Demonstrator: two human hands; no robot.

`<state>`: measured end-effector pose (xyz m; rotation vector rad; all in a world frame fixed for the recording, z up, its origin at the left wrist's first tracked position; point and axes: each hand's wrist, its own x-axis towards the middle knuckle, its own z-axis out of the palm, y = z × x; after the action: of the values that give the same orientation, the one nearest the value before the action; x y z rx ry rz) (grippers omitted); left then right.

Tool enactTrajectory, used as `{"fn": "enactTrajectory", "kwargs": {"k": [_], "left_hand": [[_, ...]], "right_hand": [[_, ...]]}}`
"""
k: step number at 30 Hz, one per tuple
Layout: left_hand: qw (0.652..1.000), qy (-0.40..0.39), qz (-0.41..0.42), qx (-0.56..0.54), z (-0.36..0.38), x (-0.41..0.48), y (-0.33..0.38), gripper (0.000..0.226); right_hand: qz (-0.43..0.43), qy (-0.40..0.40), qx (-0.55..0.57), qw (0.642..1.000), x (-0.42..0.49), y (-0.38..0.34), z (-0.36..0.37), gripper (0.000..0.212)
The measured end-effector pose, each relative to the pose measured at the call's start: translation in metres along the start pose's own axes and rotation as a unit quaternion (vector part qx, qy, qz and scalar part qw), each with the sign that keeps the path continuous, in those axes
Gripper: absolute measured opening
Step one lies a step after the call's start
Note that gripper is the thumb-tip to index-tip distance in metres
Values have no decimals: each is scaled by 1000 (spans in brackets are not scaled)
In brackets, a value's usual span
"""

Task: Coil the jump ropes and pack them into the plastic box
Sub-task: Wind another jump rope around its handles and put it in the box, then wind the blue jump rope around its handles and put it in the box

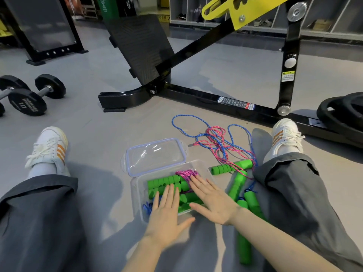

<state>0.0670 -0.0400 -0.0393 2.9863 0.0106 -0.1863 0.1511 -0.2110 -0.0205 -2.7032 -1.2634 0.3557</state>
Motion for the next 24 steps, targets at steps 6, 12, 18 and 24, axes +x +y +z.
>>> {"fn": "enactTrajectory", "kwargs": {"k": [6,12,18,24], "left_hand": [[991,66,84,-83,10,-29,87,59],[983,-95,84,-130,47,-42,168,59],[969,-150,76,-180,62,-44,169,101],[965,-141,68,-211,56,-50,161,85]], "right_hand": [[176,47,45,982,-70,21,8,98],[344,-85,100,930,-131,38,40,62],[319,-3,166,933,-141,29,49,43],[342,46,217,913,-131,17,45,24]]}}
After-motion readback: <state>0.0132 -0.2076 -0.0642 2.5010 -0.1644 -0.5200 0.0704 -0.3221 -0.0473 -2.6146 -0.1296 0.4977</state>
